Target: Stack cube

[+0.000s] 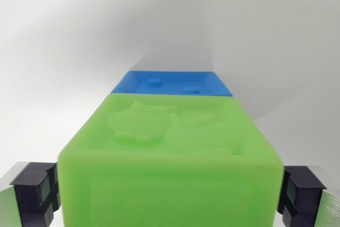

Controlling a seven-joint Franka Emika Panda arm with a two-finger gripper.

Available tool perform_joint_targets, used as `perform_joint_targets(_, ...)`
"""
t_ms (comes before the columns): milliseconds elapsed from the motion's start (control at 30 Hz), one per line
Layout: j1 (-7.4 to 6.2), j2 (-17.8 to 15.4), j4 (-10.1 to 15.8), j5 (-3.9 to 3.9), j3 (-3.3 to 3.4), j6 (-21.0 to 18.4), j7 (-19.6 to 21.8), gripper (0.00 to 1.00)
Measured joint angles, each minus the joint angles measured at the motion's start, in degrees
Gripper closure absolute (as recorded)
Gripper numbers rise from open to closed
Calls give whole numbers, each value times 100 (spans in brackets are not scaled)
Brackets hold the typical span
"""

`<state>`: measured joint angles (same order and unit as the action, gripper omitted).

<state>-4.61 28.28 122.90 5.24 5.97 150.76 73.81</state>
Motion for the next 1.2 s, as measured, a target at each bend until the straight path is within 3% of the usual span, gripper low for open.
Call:
perform_joint_targets(600, -27, -286, 30, -21, 36, -232, 16, 0)
perform_joint_targets(1200, -66, -1042, 52, -176, 105, -948, 114, 0)
